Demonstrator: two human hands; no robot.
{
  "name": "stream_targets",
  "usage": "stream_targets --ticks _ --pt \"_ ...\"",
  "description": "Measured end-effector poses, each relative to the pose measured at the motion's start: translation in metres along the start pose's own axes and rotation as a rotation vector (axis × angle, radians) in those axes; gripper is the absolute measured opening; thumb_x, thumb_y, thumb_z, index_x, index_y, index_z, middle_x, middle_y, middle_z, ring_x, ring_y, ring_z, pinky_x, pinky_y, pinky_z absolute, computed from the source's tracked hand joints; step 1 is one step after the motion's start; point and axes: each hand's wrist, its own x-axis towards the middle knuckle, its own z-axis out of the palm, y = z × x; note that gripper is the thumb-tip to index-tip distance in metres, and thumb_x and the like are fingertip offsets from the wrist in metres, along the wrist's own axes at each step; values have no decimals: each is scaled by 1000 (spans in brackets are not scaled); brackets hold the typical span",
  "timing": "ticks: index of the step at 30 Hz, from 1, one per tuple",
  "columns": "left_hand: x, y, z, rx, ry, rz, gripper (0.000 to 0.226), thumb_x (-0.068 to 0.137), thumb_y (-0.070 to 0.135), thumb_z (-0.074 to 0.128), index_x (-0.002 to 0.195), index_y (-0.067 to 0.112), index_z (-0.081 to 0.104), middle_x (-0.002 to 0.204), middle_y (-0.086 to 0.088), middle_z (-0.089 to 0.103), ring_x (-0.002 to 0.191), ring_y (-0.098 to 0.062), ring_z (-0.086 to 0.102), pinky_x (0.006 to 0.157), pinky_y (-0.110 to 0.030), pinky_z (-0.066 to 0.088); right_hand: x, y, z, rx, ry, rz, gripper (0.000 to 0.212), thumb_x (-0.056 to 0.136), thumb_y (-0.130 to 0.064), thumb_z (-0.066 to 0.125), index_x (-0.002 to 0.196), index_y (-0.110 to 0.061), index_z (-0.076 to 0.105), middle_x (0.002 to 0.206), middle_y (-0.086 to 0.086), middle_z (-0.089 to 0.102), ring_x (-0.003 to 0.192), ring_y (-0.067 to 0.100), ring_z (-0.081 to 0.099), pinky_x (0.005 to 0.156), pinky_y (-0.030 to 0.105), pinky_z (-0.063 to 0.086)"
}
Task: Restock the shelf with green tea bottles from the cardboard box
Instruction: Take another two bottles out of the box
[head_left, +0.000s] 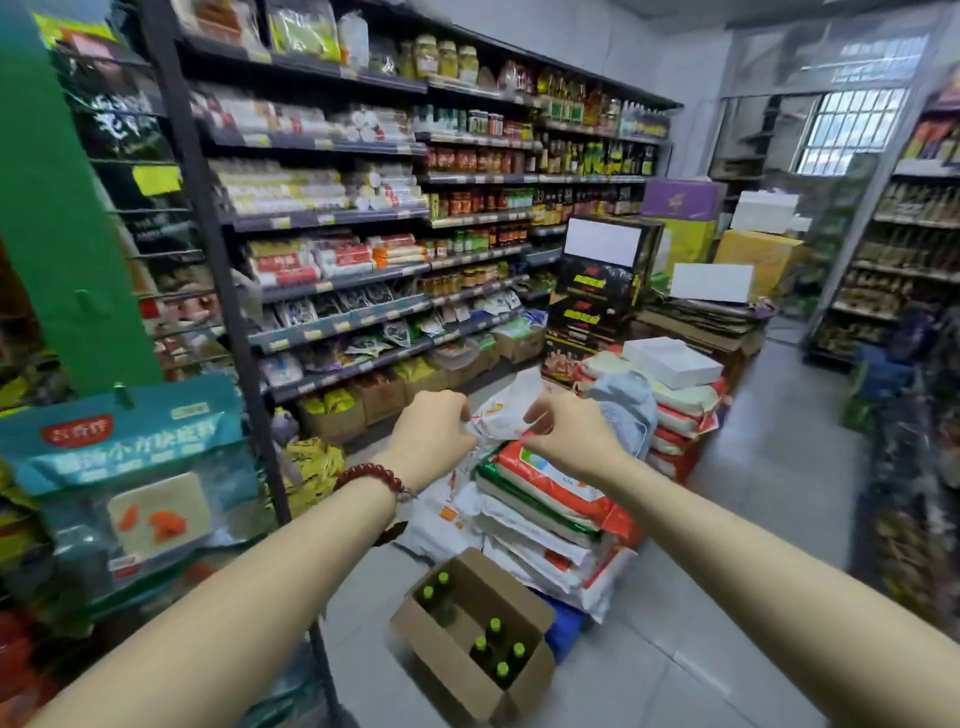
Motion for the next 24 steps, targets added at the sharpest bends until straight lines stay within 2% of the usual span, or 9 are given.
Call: stream_targets --ticks 4,7,9,14,17,20,24 --pt "47 -14 34 -24 -24 -48 32 84 28 66 109 8 64 109 -10 68 102 -25 61 83 -34 52 50 32 25 -29 -63 28 26 82 -16 67 106 -7 68 101 11 72 97 23 66 86 37 54" --pt "80 -25 55 -59 -49 -83 27 86 26 63 106 7 65 105 -11 68 102 -26 62 78 -31 49 87 51 42 -43 -118 47 26 83 -14 66 107 -6 68 102 11 72 91 19 64 79 27 50" --pt "99 -31 67 -70 -71 -104 21 87 24 62 99 8 66 99 -11 67 101 -26 63 75 -31 47 111 64 53 -51 -153 53 26 82 -14 66 107 -5 69 103 12 71 92 22 64 77 27 49" --pt "141 -43 97 -88 -109 -182 34 87 29 63 109 3 66 111 -12 67 105 -25 61 84 -29 45 166 99 79 -76 -213 40 27 80 -14 68 105 -6 70 103 12 72 98 25 65 71 22 39" --pt "162 -52 122 -107 -117 -269 34 85 26 65 110 2 65 111 -14 67 105 -28 60 84 -31 44 198 121 96 -74 -279 15 26 80 -12 67 104 -6 70 102 14 73 100 27 65 71 22 37" --pt "180 -59 154 -137 -96 -369 35 85 26 64 110 1 65 110 -16 66 105 -30 59 85 -33 44 234 147 117 -80 -364 -46 25 80 -14 68 102 -5 70 105 15 71 104 29 63 81 27 43" --pt "189 -64 210 -167 -54 -565 31 85 21 64 109 3 65 111 -14 66 105 -27 59 83 -31 45 273 186 151 -99 -495 -159 23 79 -15 70 99 -4 70 97 14 70 97 29 64 71 23 38"
